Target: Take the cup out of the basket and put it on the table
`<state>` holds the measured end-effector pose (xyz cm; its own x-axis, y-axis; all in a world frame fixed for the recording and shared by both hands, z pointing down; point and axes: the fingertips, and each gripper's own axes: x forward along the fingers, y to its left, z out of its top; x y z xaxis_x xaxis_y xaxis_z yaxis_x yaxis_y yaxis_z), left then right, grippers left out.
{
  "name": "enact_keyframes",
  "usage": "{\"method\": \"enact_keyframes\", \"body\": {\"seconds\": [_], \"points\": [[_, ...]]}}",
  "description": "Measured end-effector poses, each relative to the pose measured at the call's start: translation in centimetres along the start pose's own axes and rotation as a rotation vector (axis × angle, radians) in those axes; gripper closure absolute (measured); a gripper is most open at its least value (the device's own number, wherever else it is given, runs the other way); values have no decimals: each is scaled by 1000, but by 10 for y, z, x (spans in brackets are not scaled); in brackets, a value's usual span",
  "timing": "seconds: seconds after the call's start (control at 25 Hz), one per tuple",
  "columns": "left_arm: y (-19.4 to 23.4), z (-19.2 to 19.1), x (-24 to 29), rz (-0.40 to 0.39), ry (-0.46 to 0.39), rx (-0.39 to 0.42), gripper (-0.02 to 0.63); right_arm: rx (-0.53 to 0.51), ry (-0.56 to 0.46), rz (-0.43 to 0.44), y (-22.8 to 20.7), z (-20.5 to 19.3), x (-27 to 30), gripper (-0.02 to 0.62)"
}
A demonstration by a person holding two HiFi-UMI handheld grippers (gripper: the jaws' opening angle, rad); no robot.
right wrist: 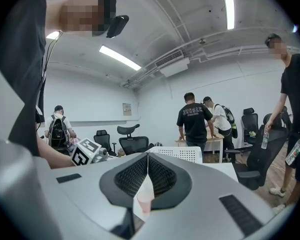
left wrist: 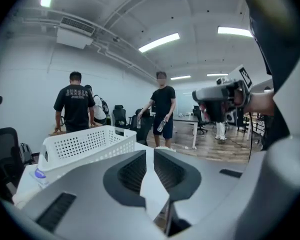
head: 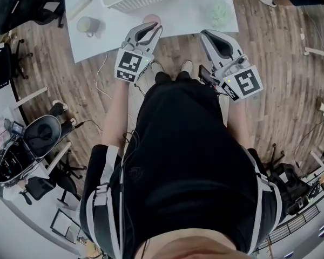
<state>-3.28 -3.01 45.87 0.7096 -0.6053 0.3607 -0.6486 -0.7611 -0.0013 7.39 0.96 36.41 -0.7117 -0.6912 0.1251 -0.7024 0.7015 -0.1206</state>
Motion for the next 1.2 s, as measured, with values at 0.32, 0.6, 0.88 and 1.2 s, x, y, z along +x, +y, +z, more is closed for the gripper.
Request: {"method": "enact_keyframes", "body": {"seconds": [0.32, 0.6, 0.88, 1.2], "points": [[-14, 78, -69, 75, -215, -68, 587, -18, -21, 63, 16, 13, 17, 575], [-22, 87, -96, 106, -251, -95, 586, -18, -21, 117, 33, 14, 30, 575], [-20, 89, -102, 125, -255, -77, 588, -20, -20, 122, 37, 15, 31, 575], [-9, 93, -107, 134, -276, -85, 588, -20, -9, 105, 37, 12, 31, 575]]}}
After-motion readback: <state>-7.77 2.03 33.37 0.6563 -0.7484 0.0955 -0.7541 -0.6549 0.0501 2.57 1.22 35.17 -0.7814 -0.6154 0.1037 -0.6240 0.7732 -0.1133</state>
